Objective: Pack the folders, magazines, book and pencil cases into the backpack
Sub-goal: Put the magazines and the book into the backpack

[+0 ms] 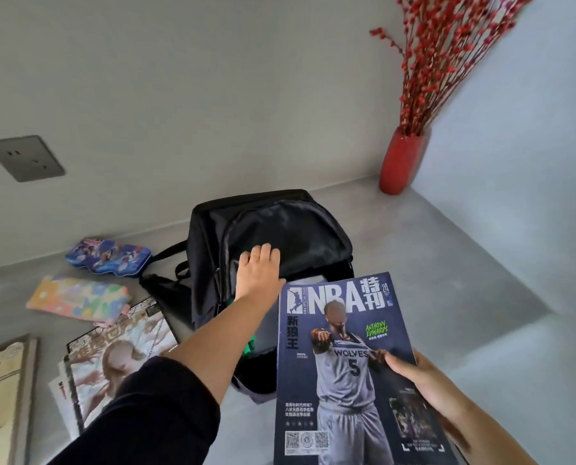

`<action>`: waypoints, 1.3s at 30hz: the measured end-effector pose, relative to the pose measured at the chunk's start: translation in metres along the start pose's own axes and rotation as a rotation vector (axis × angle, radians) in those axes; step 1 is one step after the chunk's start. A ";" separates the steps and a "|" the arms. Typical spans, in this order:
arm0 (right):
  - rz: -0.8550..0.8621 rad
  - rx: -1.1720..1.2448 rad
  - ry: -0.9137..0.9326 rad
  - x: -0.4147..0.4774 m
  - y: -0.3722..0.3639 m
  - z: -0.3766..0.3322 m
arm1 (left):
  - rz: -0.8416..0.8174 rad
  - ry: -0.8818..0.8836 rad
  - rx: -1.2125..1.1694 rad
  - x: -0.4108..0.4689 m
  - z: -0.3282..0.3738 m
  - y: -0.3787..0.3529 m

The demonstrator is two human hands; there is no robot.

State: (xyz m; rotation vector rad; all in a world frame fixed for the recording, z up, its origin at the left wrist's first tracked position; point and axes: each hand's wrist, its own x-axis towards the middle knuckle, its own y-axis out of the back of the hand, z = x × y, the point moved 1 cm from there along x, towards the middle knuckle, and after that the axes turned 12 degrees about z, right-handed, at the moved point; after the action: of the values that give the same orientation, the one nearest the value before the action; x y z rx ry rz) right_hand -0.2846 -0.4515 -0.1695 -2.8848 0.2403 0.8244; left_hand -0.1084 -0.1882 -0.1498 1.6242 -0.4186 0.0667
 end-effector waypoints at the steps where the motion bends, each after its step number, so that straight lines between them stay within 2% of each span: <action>1: -0.010 0.004 -0.002 0.000 0.000 0.000 | -0.009 -0.015 0.053 0.002 -0.001 0.001; 5: -0.043 0.021 -0.009 0.003 -0.006 -0.002 | -0.043 -0.068 0.128 0.010 -0.012 0.007; 9: -0.057 0.031 -0.009 0.007 -0.023 -0.011 | 0.100 0.120 -0.211 0.032 -0.041 0.033; 12: -0.092 0.098 -0.037 0.012 -0.042 -0.018 | 0.144 0.124 -0.335 0.048 -0.055 0.060; 17: -0.163 0.061 -0.091 0.027 -0.084 -0.026 | -0.002 0.041 -0.421 0.047 -0.052 0.073; 23: -0.232 -0.162 -0.097 0.059 -0.116 -0.037 | -0.066 0.034 -0.446 0.027 -0.058 0.056; 26: -0.169 -0.277 -0.115 0.086 -0.117 -0.051 | -0.056 0.025 -0.464 0.022 -0.059 0.053; 29: -0.015 -0.240 -0.150 0.107 -0.105 -0.059 | -0.058 0.031 -0.452 0.022 -0.059 0.053; 31: -0.026 -0.116 -0.235 0.110 -0.094 -0.058 | -0.074 0.048 -0.461 0.018 -0.061 0.050; 33: -0.123 -0.050 -0.279 0.103 -0.083 -0.050 | -0.087 0.064 -0.497 0.013 -0.063 0.043; 35: -0.164 -0.112 -0.224 0.095 -0.075 -0.035 | -0.099 0.083 -0.519 0.007 -0.065 0.037; 39: -0.023 -0.141 -0.136 0.094 -0.076 -0.031 | -0.120 0.105 -0.539 -0.002 -0.062 0.029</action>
State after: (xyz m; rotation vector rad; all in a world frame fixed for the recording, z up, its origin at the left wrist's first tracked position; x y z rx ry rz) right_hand -0.1760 -0.3933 -0.1876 -2.9367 0.1394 1.0692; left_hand -0.1064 -0.1284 -0.1161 1.1049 -0.2302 -0.0488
